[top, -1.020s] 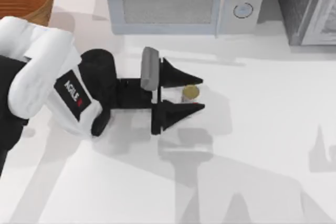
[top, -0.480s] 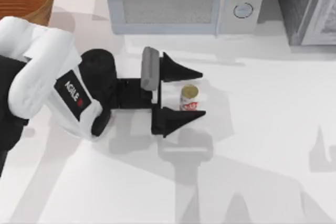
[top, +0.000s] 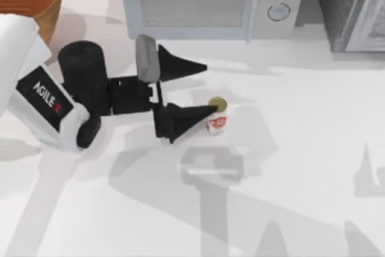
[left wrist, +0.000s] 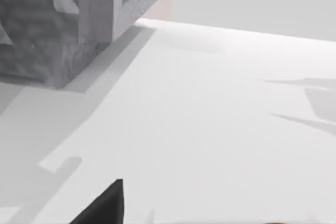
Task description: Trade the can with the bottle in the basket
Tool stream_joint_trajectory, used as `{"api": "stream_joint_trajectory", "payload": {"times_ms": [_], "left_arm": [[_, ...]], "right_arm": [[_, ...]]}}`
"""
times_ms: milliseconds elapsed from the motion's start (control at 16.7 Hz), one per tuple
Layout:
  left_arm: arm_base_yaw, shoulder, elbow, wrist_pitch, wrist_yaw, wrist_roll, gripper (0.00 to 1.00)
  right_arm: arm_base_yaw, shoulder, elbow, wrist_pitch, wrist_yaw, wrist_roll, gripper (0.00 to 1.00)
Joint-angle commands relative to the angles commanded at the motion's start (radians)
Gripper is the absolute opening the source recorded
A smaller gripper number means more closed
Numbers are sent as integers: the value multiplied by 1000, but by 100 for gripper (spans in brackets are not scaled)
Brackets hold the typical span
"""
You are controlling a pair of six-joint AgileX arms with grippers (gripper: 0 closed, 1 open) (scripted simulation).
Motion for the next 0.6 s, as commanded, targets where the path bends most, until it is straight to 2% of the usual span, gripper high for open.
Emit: {"api": "stream_joint_trajectory", "payload": {"times_ms": [300, 600], "left_arm": [[94, -466, -249, -202, -159, 1, 100], [187, -1102, -523, -488, -412, 3, 100]], "right_arm": [[0, 0, 0, 0, 0, 0, 100], [0, 0, 0, 0, 0, 0, 100]]}}
